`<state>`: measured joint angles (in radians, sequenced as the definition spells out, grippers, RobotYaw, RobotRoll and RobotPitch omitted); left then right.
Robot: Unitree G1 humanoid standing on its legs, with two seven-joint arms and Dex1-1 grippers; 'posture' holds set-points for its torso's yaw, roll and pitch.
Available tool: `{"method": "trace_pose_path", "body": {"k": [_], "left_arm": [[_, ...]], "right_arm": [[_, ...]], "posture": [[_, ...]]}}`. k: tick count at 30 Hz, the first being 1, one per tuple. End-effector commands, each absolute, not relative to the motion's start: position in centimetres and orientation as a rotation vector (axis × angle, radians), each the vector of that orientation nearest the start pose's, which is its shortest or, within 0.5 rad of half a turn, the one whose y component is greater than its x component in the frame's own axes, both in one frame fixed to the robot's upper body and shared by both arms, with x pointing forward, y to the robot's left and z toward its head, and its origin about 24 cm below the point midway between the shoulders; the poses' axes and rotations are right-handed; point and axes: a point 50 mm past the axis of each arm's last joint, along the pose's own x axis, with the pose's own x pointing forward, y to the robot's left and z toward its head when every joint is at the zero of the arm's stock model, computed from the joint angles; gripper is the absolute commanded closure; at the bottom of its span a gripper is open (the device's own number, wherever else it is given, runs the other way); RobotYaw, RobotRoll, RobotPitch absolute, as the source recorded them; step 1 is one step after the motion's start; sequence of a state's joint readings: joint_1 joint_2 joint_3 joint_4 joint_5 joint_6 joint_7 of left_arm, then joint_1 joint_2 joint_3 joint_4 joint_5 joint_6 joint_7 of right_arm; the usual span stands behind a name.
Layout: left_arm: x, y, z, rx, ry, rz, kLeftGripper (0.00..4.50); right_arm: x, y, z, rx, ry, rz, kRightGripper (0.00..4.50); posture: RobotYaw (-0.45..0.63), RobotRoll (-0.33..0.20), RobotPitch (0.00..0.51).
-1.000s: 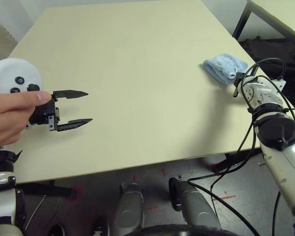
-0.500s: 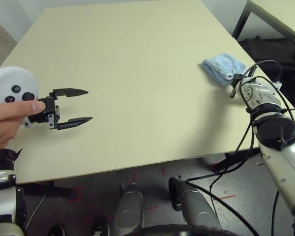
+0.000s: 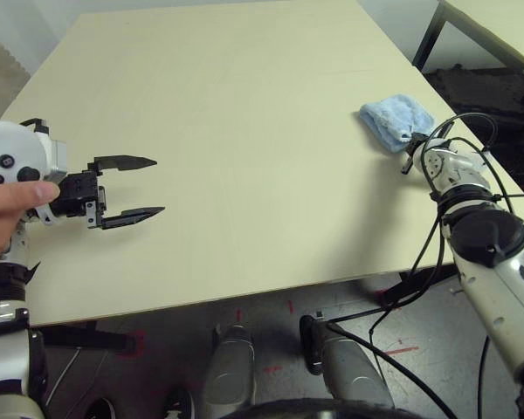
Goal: Fold the towel and set it aside.
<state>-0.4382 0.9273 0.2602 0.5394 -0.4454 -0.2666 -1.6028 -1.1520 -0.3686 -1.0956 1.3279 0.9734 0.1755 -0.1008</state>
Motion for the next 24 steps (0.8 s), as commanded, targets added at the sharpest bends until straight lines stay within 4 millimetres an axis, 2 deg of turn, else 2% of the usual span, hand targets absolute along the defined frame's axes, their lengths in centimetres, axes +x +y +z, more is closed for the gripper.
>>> {"method": "trace_pose_path", "body": {"k": [1, 8, 14, 24], "left_arm": [[26.1, 33.1, 18.8, 0.586, -0.048, -1.11, 0.0], [26.2, 33.1, 18.8, 0.59, -0.049, -1.11, 0.0], [26.3, 33.0, 18.8, 0.591, -0.05, -1.112, 0.0], [26.5, 32.9, 18.8, 0.593, -0.052, -1.116, 0.0]], "right_arm": [[40.4, -25.3, 13.4, 1.73, 0.062, -0.369, 4.46], [40.5, -24.6, 13.2, 1.726, 0.113, -0.353, 4.46], [40.9, -22.8, 13.3, 1.722, 0.192, -0.285, 4.46], [41.2, -21.5, 13.7, 1.746, 0.213, -0.252, 4.46]], "posture": [[0.09, 0.0, 0.136], [0.09, 0.0, 0.13], [0.08, 0.0, 0.129], [0.08, 0.0, 0.128]]}}
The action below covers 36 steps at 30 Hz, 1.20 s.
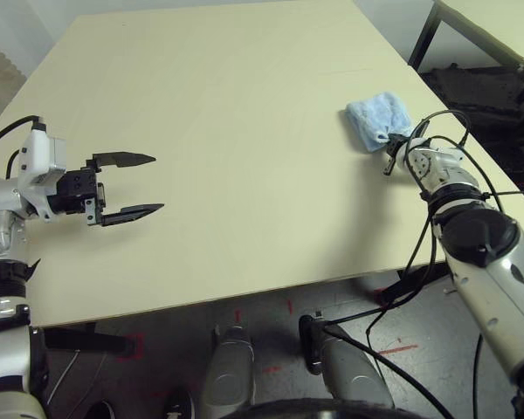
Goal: Fold the towel and set it aside.
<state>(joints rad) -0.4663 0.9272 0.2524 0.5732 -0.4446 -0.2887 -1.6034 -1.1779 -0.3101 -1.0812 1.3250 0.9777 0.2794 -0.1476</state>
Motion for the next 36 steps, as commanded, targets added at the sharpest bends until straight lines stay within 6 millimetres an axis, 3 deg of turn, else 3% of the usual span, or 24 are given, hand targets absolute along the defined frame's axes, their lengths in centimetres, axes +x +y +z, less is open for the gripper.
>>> {"method": "trace_pose_path", "body": {"k": [1, 10, 13, 23, 24, 29, 36], "left_arm": [[26.5, 32.9, 18.8, 0.592, -0.053, -1.117, 0.0], [26.3, 33.1, 18.8, 0.605, -0.047, -1.113, 0.0], [26.3, 33.1, 18.9, 0.606, -0.047, -1.113, 0.0], [26.4, 33.0, 18.9, 0.602, -0.054, -1.116, 0.0], [26.4, 33.0, 18.9, 0.601, -0.055, -1.116, 0.0], [25.7, 33.5, 19.1, 0.609, -0.039, -1.105, 0.0], [23.9, 35.6, 19.3, 0.612, 0.012, -1.037, 0.0]], "right_arm": [[41.2, -21.6, 13.7, 1.744, 0.208, -0.256, 4.46], [41.2, -21.7, 13.6, 1.757, 0.204, -0.261, 4.46], [41.2, -21.4, 13.6, 1.746, 0.23, -0.251, 3.76], [41.3, -21.6, 14.3, 1.732, 0.238, -0.235, 0.18], [41.3, -21.7, 14.4, 1.718, 0.243, -0.237, 0.04], [40.7, -23.9, 15.3, 1.544, 0.295, -0.218, 0.04], [38.0, -27.8, 17.3, 1.229, 0.45, -0.113, 0.04]], "posture": [[0.08, 0.0, 0.128], [0.09, 0.0, 0.128], [0.09, 0.0, 0.128], [0.08, 0.0, 0.128], [0.08, 0.0, 0.128], [0.11, 0.0, 0.136], [0.14, 0.0, 0.144]]}}
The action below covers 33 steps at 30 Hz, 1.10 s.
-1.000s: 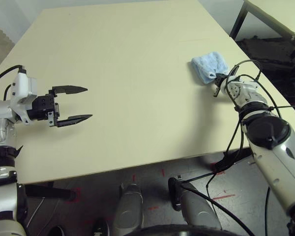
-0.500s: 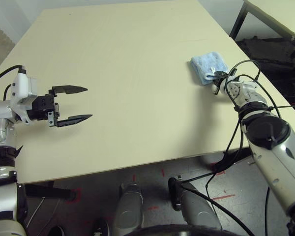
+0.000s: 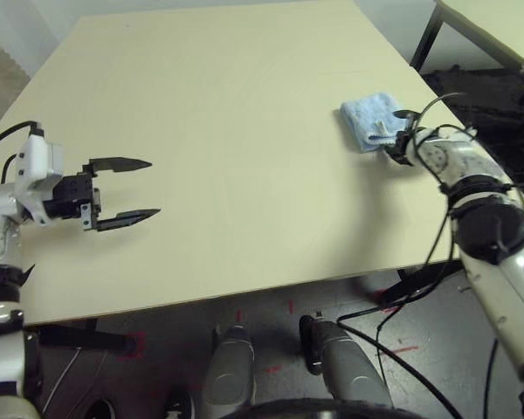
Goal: Fold the towel and set it aside.
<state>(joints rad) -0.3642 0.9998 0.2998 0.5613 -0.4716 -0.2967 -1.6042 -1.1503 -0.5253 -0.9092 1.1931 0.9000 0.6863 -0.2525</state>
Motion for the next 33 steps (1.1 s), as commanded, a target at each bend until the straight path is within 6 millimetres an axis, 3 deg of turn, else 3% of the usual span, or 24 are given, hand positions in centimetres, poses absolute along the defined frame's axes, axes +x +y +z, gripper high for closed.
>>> {"method": "trace_pose_path", "body": {"k": [1, 7, 10, 13, 23, 28, 33], "left_arm": [[23.7, 35.9, 19.3, 0.613, 0.013, -1.019, 0.0], [23.7, 37.0, 20.0, 0.52, -0.069, -0.814, 0.0], [23.4, 37.5, 19.7, 0.424, -0.132, -0.661, 0.0], [23.0, 38.2, 19.0, 0.345, -0.159, -0.483, 0.0], [19.5, 40.7, 14.7, 0.141, -0.171, 0.102, 0.0], [18.6, 40.4, 12.0, 0.143, -0.069, 0.179, 0.0], [18.3, 39.5, 10.3, 0.119, -0.031, 0.223, 0.0]], "right_arm": [[37.6, -27.6, 18.0, 1.159, 0.464, -0.042, 0.04], [34.0, -24.7, 20.3, 0.619, 0.384, 0.326, 0.04], [32.7, -23.9, 19.8, 0.483, 0.242, 0.418, 0.04], [31.8, -24.5, 18.5, 0.353, 0.108, 0.414, 0.04], [30.3, -27.3, 14.7, 0.156, -0.194, 0.279, 0.04], [29.4, -26.2, 13.4, 0.075, -0.253, 0.352, 0.04], [28.7, -25.3, 10.8, 0.15, -0.23, 0.368, 0.04]], "posture": [[0.14, 0.0, 0.146], [0.11, 0.0, 0.146], [0.12, 0.0, 0.146], [0.12, 0.0, 0.144], [0.13, 0.0, 0.143], [0.13, 0.0, 0.14], [0.12, 0.0, 0.139]]}}
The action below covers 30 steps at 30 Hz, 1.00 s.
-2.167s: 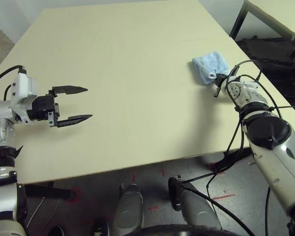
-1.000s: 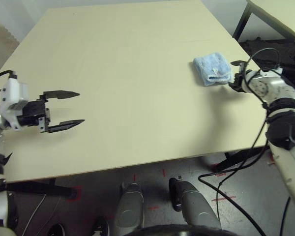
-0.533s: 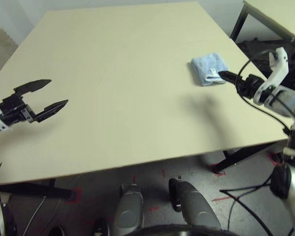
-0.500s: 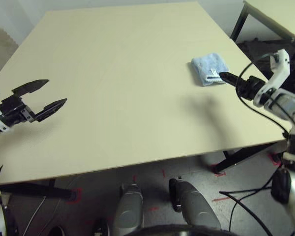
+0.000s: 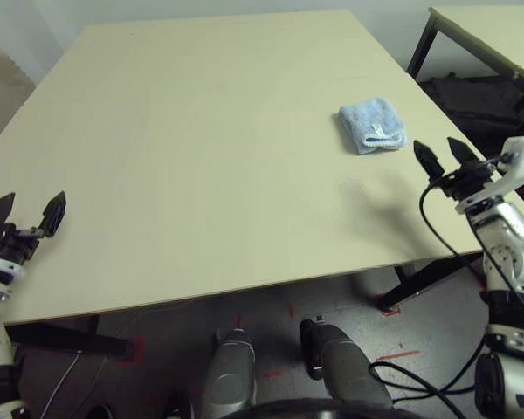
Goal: Fold the towel and set it aside.
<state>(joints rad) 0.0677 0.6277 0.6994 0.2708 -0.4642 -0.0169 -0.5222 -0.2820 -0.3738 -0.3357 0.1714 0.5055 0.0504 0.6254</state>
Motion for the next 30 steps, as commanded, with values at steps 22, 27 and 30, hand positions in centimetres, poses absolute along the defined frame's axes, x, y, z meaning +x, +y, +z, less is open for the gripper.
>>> {"method": "trace_pose_path", "body": {"k": [22, 27, 30], "left_arm": [[19.4, 36.3, 9.1, 0.161, -0.104, 0.165, 0.0], [19.8, 35.6, 9.0, 0.162, -0.111, 0.152, 0.0], [20.1, 35.4, 9.0, 0.161, -0.114, 0.15, 0.0]], "right_arm": [[27.1, -24.3, 6.4, 0.114, -0.169, 0.345, 0.04], [27.2, -24.3, 6.3, 0.131, -0.172, 0.333, 0.04], [27.3, -24.3, 6.3, 0.139, -0.173, 0.325, 0.04]], "posture": [[0.12, 0.0, 0.138], [0.12, 0.0, 0.139], [0.12, 0.0, 0.139]]}}
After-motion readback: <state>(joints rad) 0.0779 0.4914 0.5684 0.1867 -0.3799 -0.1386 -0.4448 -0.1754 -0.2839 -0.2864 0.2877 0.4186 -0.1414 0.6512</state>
